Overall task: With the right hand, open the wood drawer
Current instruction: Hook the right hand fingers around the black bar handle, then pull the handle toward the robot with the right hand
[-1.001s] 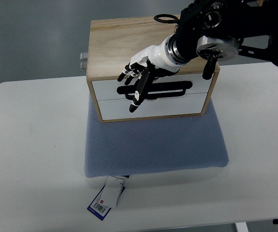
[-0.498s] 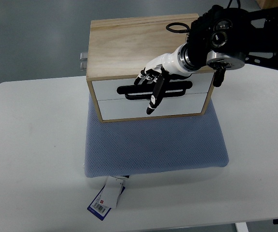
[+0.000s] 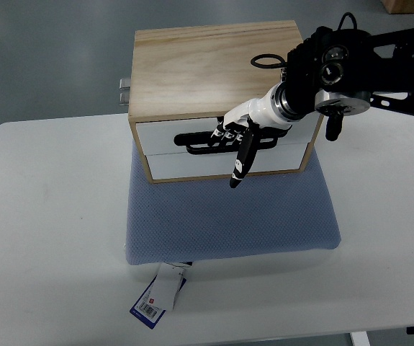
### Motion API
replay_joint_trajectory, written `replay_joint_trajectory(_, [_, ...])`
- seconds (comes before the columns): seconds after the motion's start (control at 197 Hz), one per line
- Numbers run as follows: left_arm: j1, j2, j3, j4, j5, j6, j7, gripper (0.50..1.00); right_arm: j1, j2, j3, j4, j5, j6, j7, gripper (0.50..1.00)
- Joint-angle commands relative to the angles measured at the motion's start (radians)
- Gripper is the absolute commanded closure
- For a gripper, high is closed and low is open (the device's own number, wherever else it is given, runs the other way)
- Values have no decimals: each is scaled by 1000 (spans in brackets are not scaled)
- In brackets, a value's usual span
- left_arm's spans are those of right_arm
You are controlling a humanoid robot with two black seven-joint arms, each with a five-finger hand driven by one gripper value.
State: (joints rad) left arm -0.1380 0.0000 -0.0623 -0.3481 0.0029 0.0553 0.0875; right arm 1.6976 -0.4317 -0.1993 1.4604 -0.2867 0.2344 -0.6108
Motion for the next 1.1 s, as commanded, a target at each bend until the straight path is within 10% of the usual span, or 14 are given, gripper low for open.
replay_joint_trajectory(0.0, [0,0,1,1,-1,0,0,500,1,-1,1,6,3,36,0,560])
replay_joint_trajectory(1.097, [-2,0,4,-2,0,1,0,500,116,-151,1,279,57,155,0,560])
